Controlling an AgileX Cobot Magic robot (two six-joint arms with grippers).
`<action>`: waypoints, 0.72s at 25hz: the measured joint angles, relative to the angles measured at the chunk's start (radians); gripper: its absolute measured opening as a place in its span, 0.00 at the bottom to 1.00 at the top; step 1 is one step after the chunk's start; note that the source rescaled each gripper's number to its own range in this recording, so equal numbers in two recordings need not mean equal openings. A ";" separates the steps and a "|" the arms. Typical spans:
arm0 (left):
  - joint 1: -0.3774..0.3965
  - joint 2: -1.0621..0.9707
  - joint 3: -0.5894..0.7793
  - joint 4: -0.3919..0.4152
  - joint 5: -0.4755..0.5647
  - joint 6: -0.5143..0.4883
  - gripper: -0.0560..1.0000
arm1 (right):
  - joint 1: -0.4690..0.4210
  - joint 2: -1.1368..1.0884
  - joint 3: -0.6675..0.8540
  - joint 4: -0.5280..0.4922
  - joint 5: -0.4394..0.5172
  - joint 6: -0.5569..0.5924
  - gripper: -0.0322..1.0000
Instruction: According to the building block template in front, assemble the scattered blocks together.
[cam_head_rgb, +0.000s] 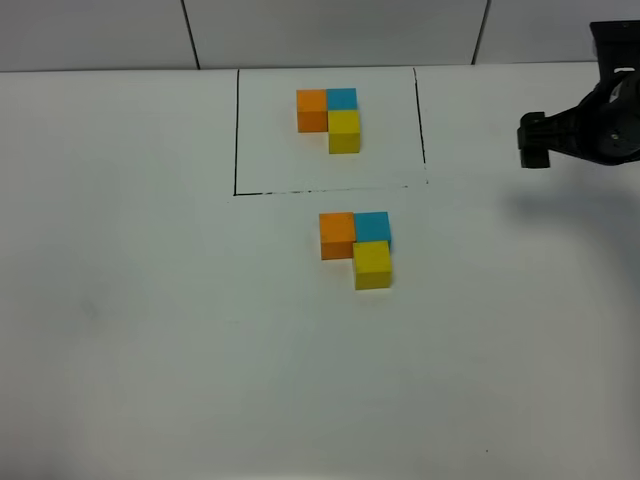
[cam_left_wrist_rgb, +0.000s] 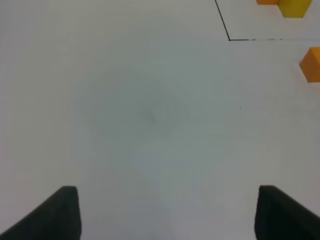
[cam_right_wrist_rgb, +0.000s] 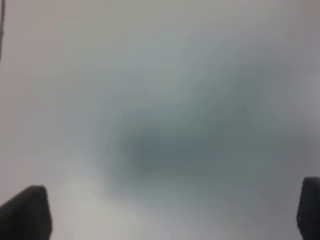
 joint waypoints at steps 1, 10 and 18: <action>0.000 0.000 0.000 0.000 0.000 0.000 0.57 | -0.003 -0.011 0.000 0.001 0.000 -0.020 1.00; 0.000 0.000 0.000 0.000 0.000 0.000 0.57 | -0.003 -0.232 0.087 0.007 0.026 -0.049 1.00; 0.000 0.000 0.000 0.000 0.000 0.000 0.57 | 0.000 -0.610 0.295 0.014 0.045 -0.049 1.00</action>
